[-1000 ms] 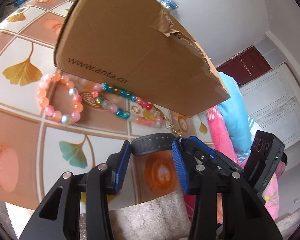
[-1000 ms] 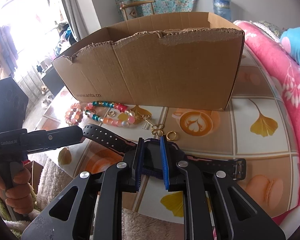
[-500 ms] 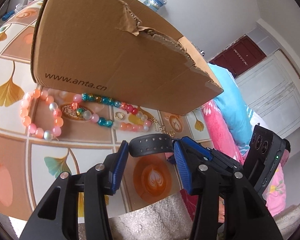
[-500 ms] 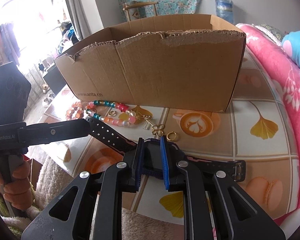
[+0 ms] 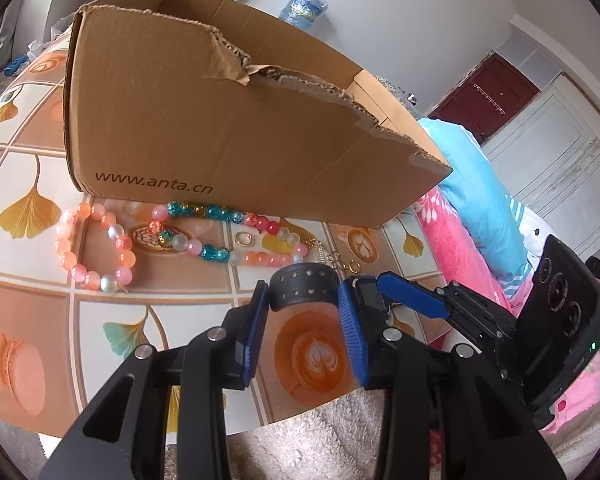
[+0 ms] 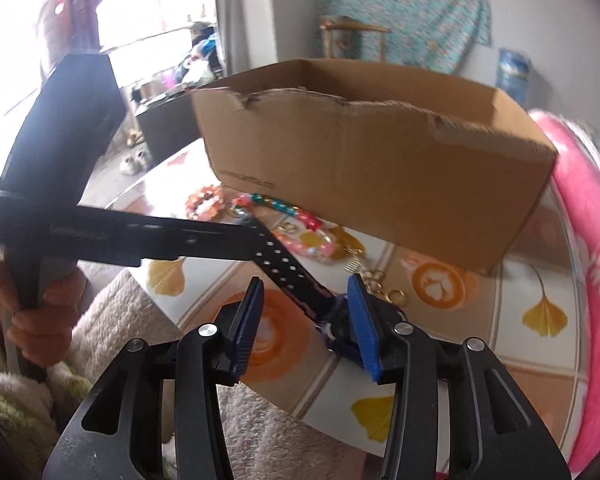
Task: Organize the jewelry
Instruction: 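Grasp the watch strap with the left gripper and lift it from the table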
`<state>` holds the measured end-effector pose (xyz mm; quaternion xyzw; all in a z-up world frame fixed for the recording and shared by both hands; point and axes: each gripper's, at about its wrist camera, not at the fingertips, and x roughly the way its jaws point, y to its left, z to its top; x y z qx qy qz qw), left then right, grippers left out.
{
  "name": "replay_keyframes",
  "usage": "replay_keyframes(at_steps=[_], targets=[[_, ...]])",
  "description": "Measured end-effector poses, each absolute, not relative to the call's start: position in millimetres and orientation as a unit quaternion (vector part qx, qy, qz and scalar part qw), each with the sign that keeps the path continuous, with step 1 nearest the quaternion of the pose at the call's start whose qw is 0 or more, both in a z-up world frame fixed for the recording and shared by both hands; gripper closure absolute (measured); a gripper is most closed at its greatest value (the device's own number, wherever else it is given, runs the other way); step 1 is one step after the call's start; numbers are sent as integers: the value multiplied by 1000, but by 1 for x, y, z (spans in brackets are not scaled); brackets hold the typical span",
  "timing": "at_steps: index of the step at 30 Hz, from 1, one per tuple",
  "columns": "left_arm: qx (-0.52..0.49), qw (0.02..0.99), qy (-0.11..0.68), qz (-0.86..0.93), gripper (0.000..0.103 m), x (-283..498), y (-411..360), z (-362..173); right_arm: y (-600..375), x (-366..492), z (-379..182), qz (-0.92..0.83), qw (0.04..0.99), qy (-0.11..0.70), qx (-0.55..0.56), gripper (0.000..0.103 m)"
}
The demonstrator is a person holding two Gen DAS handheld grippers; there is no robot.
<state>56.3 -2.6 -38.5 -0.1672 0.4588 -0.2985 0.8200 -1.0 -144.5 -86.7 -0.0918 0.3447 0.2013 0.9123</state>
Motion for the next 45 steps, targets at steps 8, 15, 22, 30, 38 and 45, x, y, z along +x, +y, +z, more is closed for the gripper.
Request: replay_keyframes(at_steps=[8, 15, 22, 30, 38, 45], targets=[[-163, 825, 450, -300, 68, 52, 2, -35, -117, 11, -102, 190, 906, 336, -173, 83], [-200, 824, 437, -300, 66, 48, 27, -30, -136, 21, -96, 186, 916, 348, -72, 100], [-233, 804, 451, -310, 54, 47, 38, -34, -135, 17, -96, 184, 918, 345, -73, 101], [-264, 789, 449, -326, 50, 62, 33, -28, -123, 6, -105, 184, 919, 327, -123, 100], [-275, 771, 476, -323, 49, 72, 27, -35, -109, -8, -115, 176, 917, 310, -179, 100], [-281, 776, 475, -306, 62, 71, 31, -36, -101, -16, -121, 174, 913, 307, -202, 98]])
